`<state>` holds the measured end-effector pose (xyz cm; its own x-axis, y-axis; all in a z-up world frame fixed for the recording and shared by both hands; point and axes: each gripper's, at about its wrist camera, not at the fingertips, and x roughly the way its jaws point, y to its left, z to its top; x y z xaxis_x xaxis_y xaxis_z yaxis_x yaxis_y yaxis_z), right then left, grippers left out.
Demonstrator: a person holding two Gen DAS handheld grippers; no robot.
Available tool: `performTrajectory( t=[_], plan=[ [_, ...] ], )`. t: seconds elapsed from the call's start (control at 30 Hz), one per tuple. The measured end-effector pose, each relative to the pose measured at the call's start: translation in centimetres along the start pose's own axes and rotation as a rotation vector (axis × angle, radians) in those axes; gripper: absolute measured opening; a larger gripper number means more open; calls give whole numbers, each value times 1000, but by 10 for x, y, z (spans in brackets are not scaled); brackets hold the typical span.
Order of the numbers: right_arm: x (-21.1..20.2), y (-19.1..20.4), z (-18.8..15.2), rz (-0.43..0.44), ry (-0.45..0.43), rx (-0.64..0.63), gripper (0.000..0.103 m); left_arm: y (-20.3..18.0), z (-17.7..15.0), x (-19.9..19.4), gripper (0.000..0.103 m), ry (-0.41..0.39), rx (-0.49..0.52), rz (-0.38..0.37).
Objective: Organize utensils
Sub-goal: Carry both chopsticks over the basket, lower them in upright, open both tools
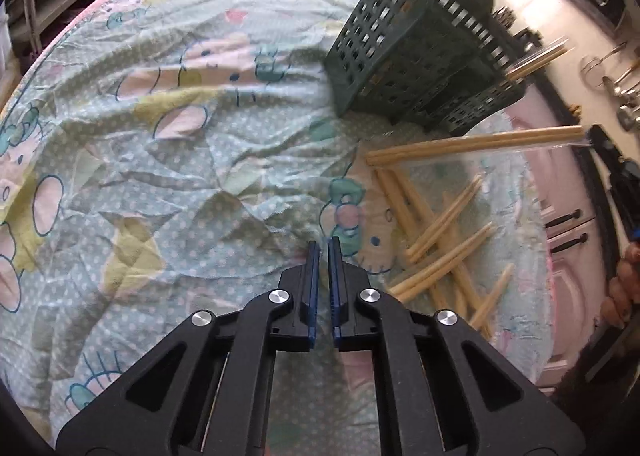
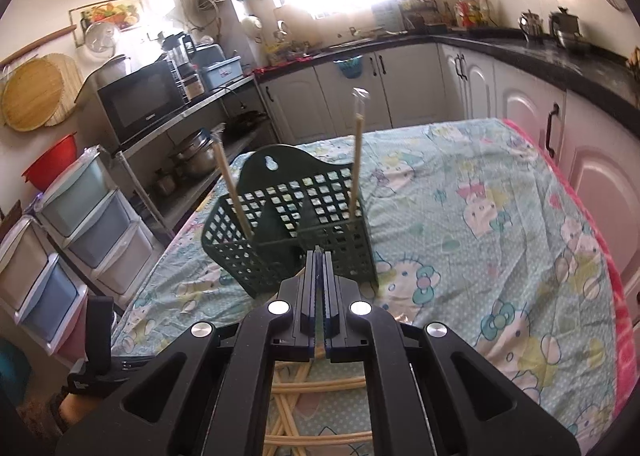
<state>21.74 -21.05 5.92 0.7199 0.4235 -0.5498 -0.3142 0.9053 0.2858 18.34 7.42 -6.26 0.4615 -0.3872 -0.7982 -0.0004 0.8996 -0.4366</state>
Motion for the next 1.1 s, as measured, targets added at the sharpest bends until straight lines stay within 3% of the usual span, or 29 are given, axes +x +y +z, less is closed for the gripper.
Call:
performTrajectory(
  t=[0.2,0.5,1.1],
  plan=[
    [-7,16,10,17,-18,-51,3,-2,9,-37,1,-90,17,-66],
    [-18,41,23,54,-44,-118,3,-17,34,-81,1,-208,55,-108],
    [-42,75,48,81,-91,-212,3,-81,73,-137,0,-342,211,-201]
  ],
)
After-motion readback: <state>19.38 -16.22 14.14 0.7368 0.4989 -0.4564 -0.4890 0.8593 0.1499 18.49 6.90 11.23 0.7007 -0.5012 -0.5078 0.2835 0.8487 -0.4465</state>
